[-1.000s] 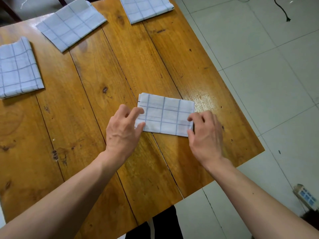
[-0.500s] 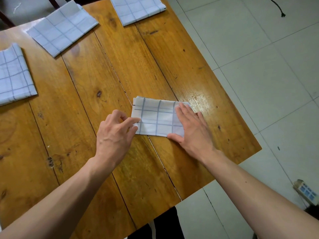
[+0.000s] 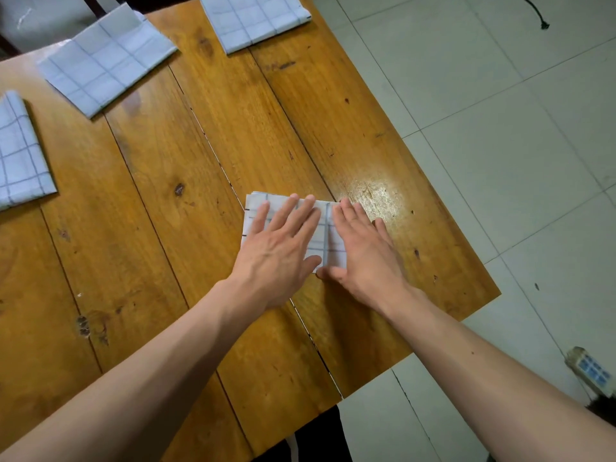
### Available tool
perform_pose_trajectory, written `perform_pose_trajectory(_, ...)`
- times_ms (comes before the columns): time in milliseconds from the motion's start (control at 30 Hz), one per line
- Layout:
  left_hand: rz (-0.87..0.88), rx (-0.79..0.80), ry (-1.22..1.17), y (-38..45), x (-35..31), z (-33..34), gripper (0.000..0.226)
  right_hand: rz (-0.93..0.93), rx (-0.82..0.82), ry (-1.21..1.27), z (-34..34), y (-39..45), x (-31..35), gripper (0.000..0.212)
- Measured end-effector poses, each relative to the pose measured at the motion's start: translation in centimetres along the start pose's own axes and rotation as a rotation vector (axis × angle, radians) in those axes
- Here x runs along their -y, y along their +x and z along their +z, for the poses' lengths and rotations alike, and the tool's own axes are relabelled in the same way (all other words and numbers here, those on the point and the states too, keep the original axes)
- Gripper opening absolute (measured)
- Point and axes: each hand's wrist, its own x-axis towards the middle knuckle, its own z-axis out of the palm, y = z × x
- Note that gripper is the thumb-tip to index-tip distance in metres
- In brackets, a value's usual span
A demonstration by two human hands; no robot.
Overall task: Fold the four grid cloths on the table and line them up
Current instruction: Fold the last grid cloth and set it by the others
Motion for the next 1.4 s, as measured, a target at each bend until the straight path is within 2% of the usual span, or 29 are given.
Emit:
perform_pose_trajectory(233, -0.002, -0.001, 0.104, -0.8, 3.2, 1.8, 0.073, -0.008, -0.008, 0.036, 0.1, -0.1, -0.4, 0.108)
perform_pose_trajectory(400, 0.005, -0.007, 0.086, -1.7, 5.2, 2.0, 0.072, -0.032, 0.000, 0.050, 0.2, -0.2, -0.8, 0.107)
perform_pose_trajectory(600, -0.023, -0.033, 0.046, -3.1, 7.4, 2.0, 0.069, -0.132, 0.037, -0.037, 0.1, -0.3, -2.8, 0.086)
perform_pose_trajectory(900, -0.070, -0.017, 0.109, -4.2, 7.7, 0.7, 0.070, -0.261, 0.135, -0.005, -0.7, -0.2, -4.4, 0.091)
perform_pose_trajectory(1033, 0.070, -0.080, 0.039, -3.9, 5.9, 0.0, 0.062, -0.242, 0.084, 0.036, -0.6, -0.2, -4.3, 0.089)
perform_pose_trajectory(1133, 0.052, -0.067, -0.059, -3.9, 5.2, -0.2, 0.065, -0.221, 0.039, 0.061, -0.2, -0.5, -4.3, 0.077)
perform_pose_trajectory(1267, 0.071, -0.067, -0.030, -3.9, 5.4, -0.5, 0.070, -0.207, 0.011, 0.048, -0.2, -0.8, -4.8, 0.065)
perform_pose_trajectory(1400, 0.101, -0.040, 0.007, -3.5, 5.4, -0.9, 0.070, -0.128, -0.199, 0.042, 0.3, -1.0, -3.9, 0.049)
